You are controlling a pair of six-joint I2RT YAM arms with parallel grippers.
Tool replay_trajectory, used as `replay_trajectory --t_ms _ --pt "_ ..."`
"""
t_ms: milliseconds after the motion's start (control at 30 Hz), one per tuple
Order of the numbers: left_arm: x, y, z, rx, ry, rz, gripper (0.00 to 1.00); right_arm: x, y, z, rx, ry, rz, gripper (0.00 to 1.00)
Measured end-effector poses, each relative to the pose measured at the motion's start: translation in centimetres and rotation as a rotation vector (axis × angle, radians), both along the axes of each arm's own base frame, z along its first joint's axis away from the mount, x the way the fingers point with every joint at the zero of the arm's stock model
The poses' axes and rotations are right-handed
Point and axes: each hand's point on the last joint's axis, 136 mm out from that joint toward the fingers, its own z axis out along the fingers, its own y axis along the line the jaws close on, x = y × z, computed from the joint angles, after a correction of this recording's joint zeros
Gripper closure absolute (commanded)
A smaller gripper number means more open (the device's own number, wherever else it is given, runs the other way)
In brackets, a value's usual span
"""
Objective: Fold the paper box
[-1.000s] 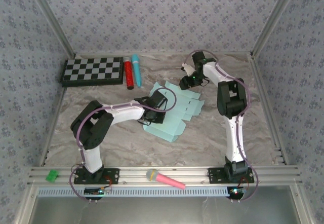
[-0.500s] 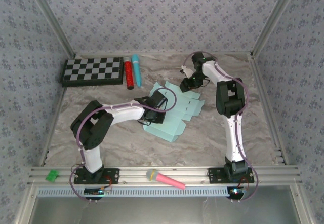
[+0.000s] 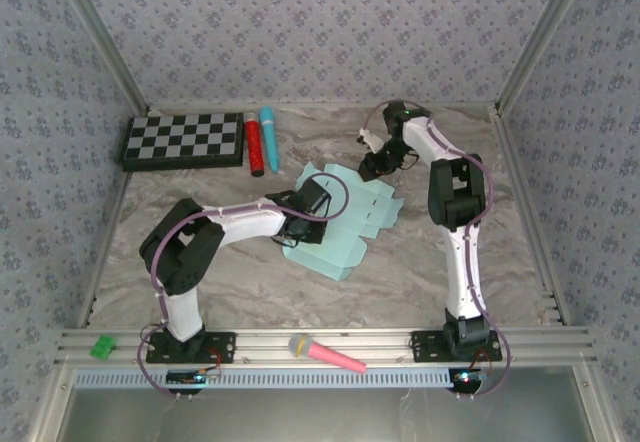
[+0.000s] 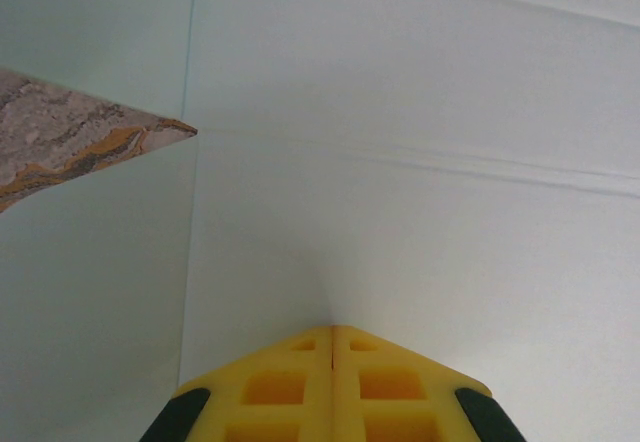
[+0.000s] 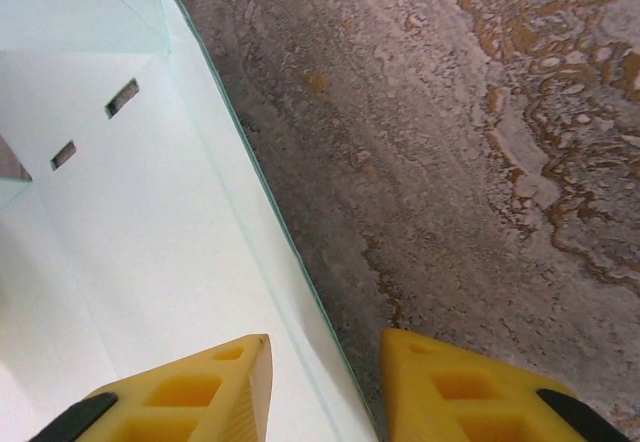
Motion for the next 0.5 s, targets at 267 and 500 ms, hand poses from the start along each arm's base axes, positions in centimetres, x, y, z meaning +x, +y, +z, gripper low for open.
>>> replay_trajectory --t_ms 267,500 --pt "0.0 0.0 0.0 0.000 0.000 0.000 1.00 -0.4 0.0 0.9 -0.011 -0.031 0.051 0.81" --pt "0.1 0.0 0.0 0.002 -0.003 0.002 1.00 -0.9 -0.2 2.4 -0.036 -0.104 0.095 0.95"
